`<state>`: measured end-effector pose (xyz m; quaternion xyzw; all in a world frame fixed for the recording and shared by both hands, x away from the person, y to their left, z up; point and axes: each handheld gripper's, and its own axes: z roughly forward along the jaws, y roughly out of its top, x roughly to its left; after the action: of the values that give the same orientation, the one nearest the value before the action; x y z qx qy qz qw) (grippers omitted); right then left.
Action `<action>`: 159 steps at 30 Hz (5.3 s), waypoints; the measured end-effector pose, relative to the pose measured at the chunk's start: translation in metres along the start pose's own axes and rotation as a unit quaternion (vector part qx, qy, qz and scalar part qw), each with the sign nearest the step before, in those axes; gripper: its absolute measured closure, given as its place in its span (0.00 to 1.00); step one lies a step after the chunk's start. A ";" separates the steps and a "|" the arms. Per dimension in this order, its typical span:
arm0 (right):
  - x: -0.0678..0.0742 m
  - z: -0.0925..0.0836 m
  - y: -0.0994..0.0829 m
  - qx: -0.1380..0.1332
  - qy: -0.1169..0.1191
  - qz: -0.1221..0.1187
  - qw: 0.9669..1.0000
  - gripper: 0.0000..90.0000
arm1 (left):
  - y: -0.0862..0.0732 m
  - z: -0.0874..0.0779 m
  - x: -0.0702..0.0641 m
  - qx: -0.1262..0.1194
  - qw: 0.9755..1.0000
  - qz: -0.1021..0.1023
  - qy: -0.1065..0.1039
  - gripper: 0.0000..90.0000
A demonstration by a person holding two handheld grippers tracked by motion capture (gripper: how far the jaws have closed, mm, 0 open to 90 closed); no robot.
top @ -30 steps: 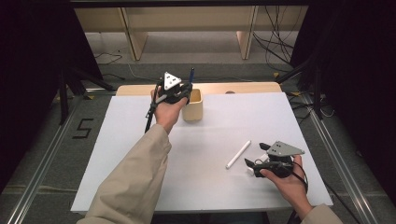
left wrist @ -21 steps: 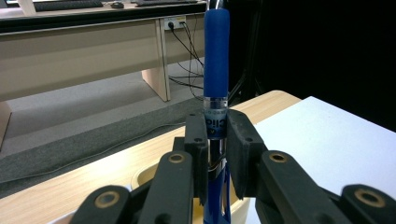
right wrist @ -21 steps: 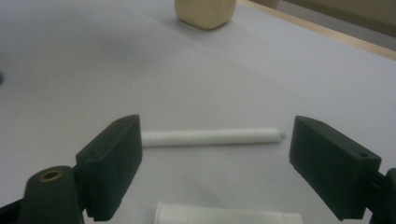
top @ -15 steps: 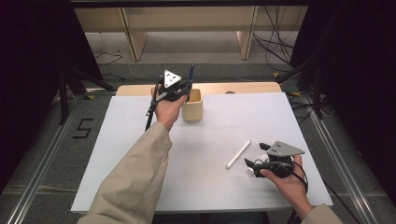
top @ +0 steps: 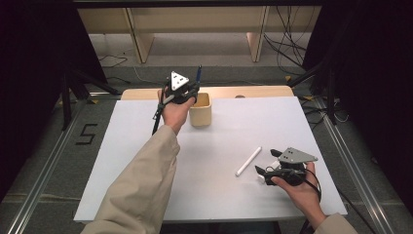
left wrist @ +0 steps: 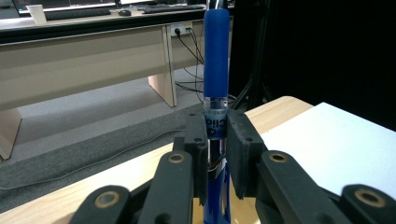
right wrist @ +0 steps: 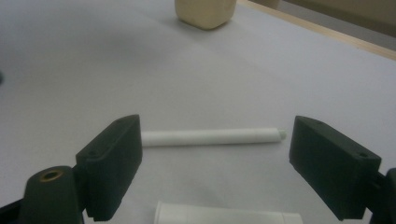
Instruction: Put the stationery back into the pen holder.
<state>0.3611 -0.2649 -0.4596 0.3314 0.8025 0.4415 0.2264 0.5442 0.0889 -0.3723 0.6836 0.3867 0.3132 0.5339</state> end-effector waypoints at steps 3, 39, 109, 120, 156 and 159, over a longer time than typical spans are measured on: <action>0.000 0.000 0.000 -0.001 0.000 0.000 1.000 0.20 | -0.002 0.002 0.001 0.000 1.000 0.000 0.005 0.88; 0.000 0.000 0.000 0.001 -0.002 0.000 1.000 0.20 | -0.015 -0.028 -0.024 0.081 0.996 0.022 -0.008 0.38; -0.010 0.004 -0.003 0.029 -0.063 0.045 0.997 0.26 | -0.109 -0.039 -0.183 0.231 0.957 0.066 -0.163 0.47; -0.011 0.003 -0.003 0.027 -0.069 0.048 0.996 0.26 | -0.112 -0.024 -0.198 0.245 0.952 0.077 -0.167 0.57; -0.011 0.003 -0.003 0.025 -0.066 0.045 0.996 0.26 | -0.113 -0.013 -0.213 0.294 0.940 0.084 -0.154 0.73; -0.011 0.003 -0.003 0.025 -0.066 0.045 0.996 0.26 | -0.113 -0.013 -0.213 0.296 0.940 0.078 -0.153 0.75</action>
<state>0.3694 -0.2721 -0.4628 0.4011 0.7808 0.4082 0.2506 0.4039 -0.0741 -0.4822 0.8784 0.3210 0.1173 0.3340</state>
